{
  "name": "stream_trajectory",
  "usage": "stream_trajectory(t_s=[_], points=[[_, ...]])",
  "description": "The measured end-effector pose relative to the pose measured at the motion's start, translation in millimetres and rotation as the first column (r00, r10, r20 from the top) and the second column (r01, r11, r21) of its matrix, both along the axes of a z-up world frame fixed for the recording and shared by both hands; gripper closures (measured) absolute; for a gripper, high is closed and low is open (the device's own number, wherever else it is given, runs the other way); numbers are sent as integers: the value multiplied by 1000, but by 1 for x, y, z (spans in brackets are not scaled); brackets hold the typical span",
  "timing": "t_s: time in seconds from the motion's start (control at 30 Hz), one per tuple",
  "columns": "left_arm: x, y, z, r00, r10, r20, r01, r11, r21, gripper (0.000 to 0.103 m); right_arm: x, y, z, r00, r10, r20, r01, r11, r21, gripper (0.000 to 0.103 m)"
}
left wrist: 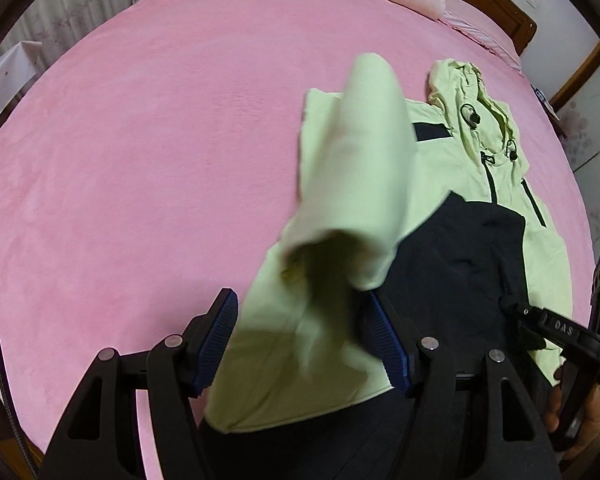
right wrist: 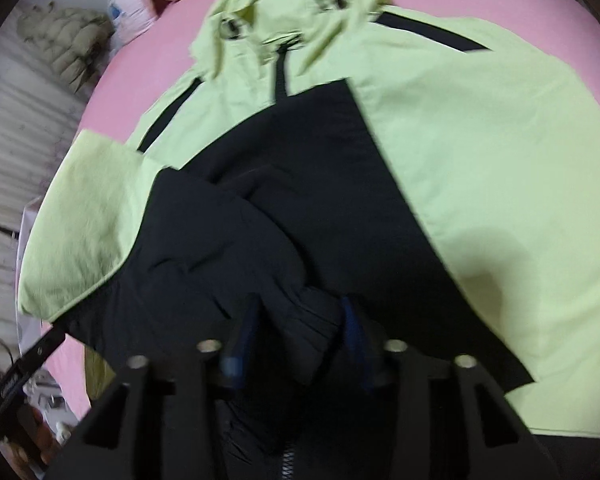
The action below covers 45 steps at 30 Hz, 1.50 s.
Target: Fold large clothes
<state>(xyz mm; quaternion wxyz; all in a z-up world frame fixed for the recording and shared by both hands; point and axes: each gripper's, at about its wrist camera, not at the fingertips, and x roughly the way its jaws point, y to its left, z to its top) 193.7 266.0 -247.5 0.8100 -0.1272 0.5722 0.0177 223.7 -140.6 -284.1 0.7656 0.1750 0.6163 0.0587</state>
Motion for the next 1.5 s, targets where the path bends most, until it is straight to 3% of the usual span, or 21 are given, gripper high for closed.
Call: stream_trajectory(t_s=[0.1,0.2,0.33,0.5,0.67,0.8,0.93,1.03,1.2,1.3,1.37,1.5], points=[[3,-10,4,1000,-20,7,20,1000,-3,38,1,17,15,996,84,28,-84,996,-20,78],[6,-24,4,999,-43,17,43,999,-4,38,-1,27,56,980,160,121,-151,985,-85,80],[6,-40,3,995,-95,24,95,995,-4,38,-4,2,117,956,159,247,-108,973,-206,80],[7,-69,-3,985,-171,35,170,985,22,38,-5,-38,138,954,128,270,-67,972,-226,80],[-2,-94,0,968,-240,67,234,968,89,38,4,-41,156,948,102,302,-33,974,-225,80],[-16,-91,3,974,-202,100,183,968,172,38,8,-30,206,897,109,429,-27,981,-193,81],[-11,-70,-3,994,-59,96,38,977,208,38,15,-24,234,871,142,470,-44,976,-213,81],[-1,-51,-11,995,55,79,-69,980,185,38,17,-29,230,876,144,461,-28,968,-250,81],[11,-30,-12,978,186,98,-202,962,184,38,17,-54,195,926,85,369,28,957,-290,81],[18,-18,-18,968,242,65,-250,952,175,46,16,-70,171,950,39,310,57,954,-294,81],[22,-9,-25,964,265,22,-265,955,133,54,12,-79,154,962,21,274,67,948,-310,81],[33,-3,-29,977,214,-7,-214,975,59,54,8,-90,124,977,-7,212,77,943,-323,81]])
